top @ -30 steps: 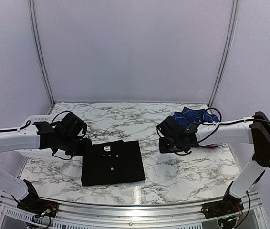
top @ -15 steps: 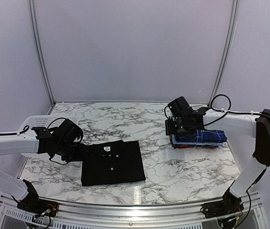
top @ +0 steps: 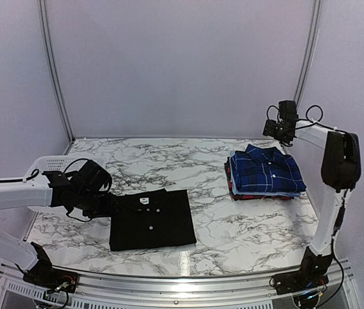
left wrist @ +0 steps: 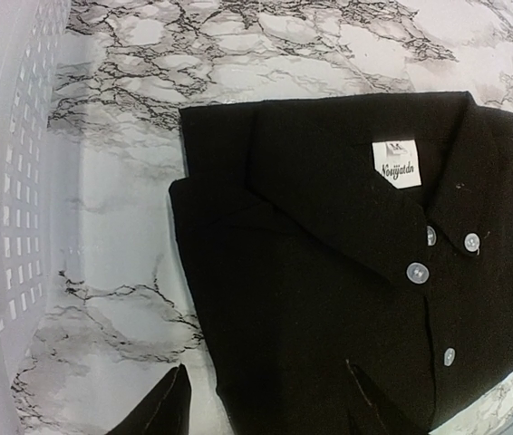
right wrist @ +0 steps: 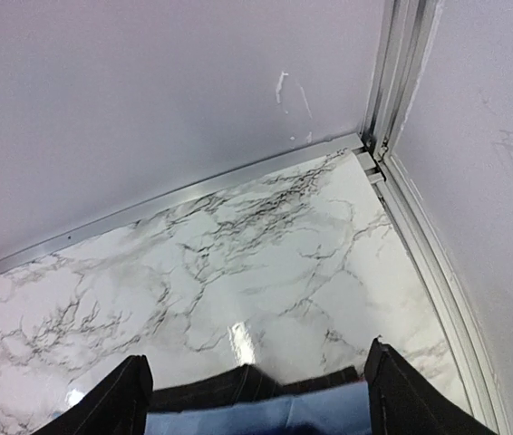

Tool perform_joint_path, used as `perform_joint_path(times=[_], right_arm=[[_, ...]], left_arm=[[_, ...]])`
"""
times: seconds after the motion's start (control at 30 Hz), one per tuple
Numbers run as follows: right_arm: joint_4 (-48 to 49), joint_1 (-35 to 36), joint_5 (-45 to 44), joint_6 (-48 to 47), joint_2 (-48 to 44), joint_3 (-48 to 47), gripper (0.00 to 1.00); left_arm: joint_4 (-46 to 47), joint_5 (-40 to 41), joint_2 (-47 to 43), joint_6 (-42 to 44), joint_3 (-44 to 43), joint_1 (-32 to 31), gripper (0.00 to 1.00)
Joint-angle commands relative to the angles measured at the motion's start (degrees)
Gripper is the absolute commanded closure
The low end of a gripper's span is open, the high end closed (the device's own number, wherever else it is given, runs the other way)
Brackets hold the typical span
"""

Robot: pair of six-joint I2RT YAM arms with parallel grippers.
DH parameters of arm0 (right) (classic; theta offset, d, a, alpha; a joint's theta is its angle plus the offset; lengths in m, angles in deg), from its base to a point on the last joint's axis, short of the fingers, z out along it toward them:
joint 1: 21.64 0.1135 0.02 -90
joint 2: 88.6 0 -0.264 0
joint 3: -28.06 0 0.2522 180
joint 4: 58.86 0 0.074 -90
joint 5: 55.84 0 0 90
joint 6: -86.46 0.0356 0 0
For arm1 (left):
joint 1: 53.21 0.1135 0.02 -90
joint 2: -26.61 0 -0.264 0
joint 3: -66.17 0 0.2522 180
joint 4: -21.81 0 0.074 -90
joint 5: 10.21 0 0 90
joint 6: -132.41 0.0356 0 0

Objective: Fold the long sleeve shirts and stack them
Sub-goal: Move the square-folded shirt to the center of the board.

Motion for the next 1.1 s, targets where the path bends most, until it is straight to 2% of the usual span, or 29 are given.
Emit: perform_joint_path(times=[0.0, 0.07, 0.17, 0.57, 0.67, 0.73, 0.93, 1.07], right_arm=[[-6.31, -4.43, 7.9, -1.3, 13.7, -17.15, 0.22], [-11.57, -4.46, 8.72, -2.02, 19.29, -23.47, 0.22], [-15.61, -4.42, 8.95, -2.25, 21.91, -24.42, 0.25], [-6.18, -3.68, 16.98, 0.7, 10.87, 2.39, 0.27], [-2.85, -2.66, 17.49, 1.15, 7.46, 9.05, 0.27], [-0.74, 0.6, 18.34, 1.31, 5.45, 12.97, 0.27], [1.04, 7.18, 16.47, 1.83, 0.47, 18.62, 0.27], [0.89, 7.74, 13.93, 3.82, -3.09, 21.52, 0.27]], left_arm=[[0.11, -0.3, 0.74, 0.85, -1.8, 0.45, 0.42], [0.18, -0.63, 1.25, 0.94, -2.17, 0.53, 0.42], [0.2, -0.81, 2.09, 1.22, -2.78, 0.62, 0.42], [0.21, -1.24, 2.49, 2.46, -3.0, 0.71, 0.42], [0.29, -1.24, 1.82, 2.28, -2.56, 0.71, 0.42], [0.28, -1.22, 1.37, 2.22, -2.06, 0.71, 0.42], [0.3, -0.95, -0.42, 1.51, -0.3, 0.71, 0.42], [0.25, -0.56, -1.69, 1.08, 0.55, 0.71, 0.41]])
